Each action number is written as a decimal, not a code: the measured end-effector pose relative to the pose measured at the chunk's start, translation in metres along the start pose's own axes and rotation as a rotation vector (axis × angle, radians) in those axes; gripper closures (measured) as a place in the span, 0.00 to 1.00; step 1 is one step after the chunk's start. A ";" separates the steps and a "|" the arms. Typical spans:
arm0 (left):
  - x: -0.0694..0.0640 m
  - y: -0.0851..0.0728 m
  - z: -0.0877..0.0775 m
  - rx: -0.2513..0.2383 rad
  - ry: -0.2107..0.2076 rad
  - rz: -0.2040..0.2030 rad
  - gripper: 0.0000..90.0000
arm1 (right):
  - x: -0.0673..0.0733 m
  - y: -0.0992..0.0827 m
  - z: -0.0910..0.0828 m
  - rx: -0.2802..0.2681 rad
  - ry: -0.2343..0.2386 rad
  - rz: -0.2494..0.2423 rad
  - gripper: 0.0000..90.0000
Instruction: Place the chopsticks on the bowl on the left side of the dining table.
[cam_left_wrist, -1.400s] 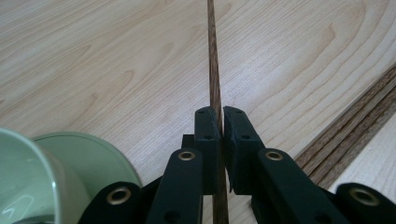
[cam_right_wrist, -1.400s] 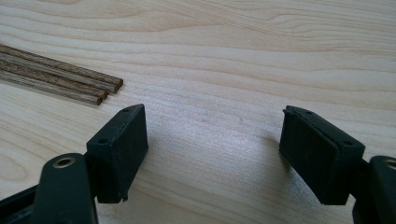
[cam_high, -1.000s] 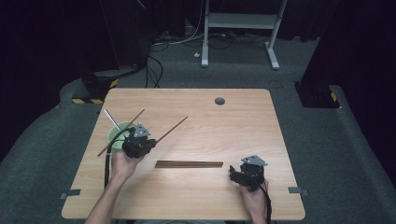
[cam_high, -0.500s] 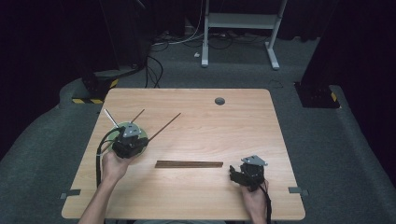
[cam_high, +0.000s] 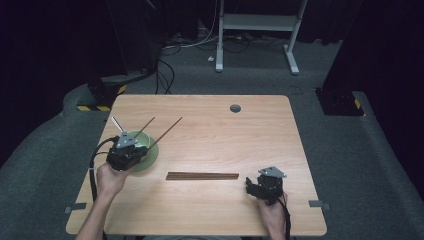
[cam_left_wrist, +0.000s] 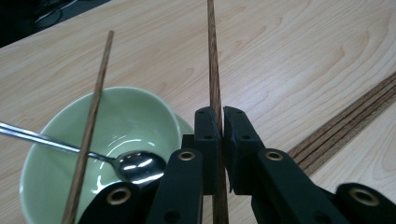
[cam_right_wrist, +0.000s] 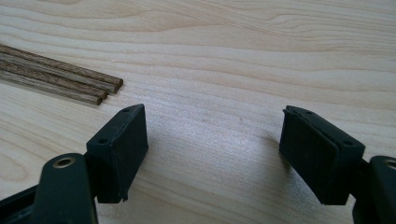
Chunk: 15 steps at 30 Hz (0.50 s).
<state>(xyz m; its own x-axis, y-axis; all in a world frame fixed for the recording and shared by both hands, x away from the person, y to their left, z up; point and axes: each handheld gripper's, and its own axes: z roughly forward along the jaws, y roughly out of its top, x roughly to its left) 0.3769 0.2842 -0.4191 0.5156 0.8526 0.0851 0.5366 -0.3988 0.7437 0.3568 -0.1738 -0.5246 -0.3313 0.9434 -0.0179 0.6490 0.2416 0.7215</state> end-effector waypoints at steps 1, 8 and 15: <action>0.002 -0.001 -0.002 -0.003 0.002 -0.008 0.93 | 0.000 0.000 0.000 0.000 0.000 0.000 0.25; 0.012 -0.009 -0.011 0.000 0.031 -0.032 0.93 | 0.000 0.000 0.000 0.000 0.000 -0.003 0.25; 0.019 -0.017 -0.015 0.022 0.073 -0.028 0.93 | 0.000 0.000 0.000 0.001 0.000 -0.001 0.25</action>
<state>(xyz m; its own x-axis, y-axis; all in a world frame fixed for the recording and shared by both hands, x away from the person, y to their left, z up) 0.3677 0.3122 -0.4200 0.4505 0.8855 0.1138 0.5652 -0.3816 0.7314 0.3567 -0.1738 -0.5246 -0.3318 0.9432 -0.0180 0.6493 0.2422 0.7209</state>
